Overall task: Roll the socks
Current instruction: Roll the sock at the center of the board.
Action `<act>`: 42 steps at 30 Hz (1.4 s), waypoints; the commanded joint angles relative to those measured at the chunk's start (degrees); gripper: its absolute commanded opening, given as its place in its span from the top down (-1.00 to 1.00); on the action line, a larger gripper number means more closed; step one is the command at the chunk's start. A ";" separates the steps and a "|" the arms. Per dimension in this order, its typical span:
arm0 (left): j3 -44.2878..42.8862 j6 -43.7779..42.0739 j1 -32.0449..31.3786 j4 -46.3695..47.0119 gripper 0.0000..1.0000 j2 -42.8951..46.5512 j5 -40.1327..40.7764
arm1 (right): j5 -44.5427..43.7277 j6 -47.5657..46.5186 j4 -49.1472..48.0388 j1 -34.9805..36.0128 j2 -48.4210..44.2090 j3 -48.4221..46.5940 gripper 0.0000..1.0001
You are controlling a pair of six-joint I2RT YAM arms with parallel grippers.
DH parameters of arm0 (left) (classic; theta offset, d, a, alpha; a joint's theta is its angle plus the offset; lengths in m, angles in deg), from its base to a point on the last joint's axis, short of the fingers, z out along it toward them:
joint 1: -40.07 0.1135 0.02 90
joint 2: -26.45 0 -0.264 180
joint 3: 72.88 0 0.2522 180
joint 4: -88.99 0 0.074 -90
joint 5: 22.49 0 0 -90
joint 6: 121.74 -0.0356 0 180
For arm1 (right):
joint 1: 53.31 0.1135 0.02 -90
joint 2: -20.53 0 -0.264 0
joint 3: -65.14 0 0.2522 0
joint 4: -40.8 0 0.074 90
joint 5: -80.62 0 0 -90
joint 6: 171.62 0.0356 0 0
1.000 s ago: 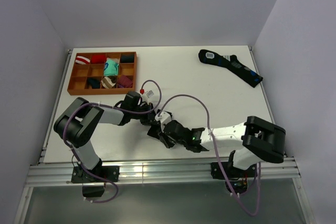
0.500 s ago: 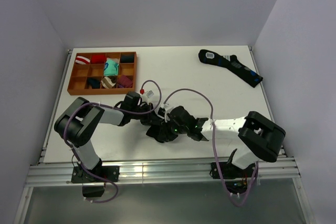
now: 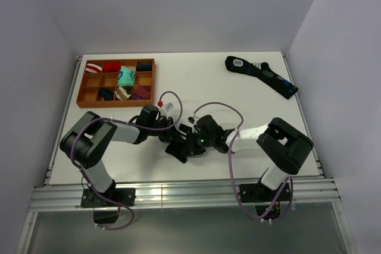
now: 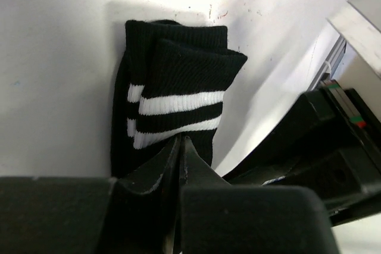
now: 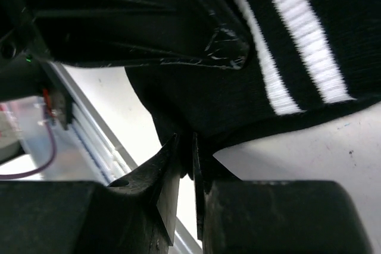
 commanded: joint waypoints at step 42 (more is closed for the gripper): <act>13.69 0.13 -20.76 -14.40 0.25 37.43 48.93 | 0.42 -2.35 31.32 -7.12 9.66 -18.90 0.62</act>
